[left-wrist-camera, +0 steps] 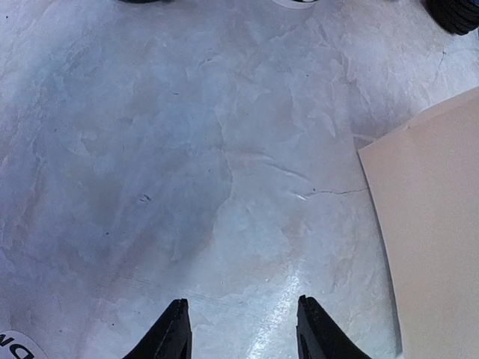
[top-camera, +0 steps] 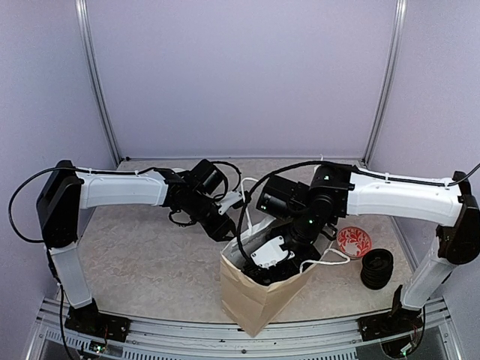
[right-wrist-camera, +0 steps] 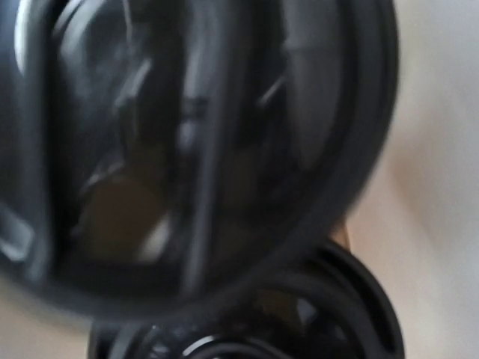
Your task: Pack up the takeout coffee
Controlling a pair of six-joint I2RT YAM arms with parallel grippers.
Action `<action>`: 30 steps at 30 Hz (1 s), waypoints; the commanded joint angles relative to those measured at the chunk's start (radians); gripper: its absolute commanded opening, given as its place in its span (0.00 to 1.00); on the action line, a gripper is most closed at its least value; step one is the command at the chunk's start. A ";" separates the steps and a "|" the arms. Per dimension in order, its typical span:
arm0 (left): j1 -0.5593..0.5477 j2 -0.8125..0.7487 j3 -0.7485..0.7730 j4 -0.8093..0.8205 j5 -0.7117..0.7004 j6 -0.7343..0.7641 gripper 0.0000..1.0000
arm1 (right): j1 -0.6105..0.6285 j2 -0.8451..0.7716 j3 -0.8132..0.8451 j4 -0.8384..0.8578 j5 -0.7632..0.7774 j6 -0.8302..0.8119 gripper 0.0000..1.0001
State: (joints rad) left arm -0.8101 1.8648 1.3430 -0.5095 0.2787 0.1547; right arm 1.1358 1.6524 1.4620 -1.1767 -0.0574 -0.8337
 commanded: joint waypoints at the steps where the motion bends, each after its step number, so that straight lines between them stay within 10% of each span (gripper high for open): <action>1: 0.006 -0.054 -0.020 -0.004 -0.014 -0.024 0.48 | -0.002 -0.005 -0.099 -0.020 -0.014 -0.023 0.28; 30: -0.026 -0.384 0.067 -0.028 0.036 -0.139 0.57 | -0.002 -0.025 0.120 -0.132 0.022 0.065 0.69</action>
State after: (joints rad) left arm -0.8139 1.5654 1.3701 -0.5697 0.2413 0.0624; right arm 1.1378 1.6325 1.5475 -1.2850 -0.0257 -0.7933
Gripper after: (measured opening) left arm 0.560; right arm 0.692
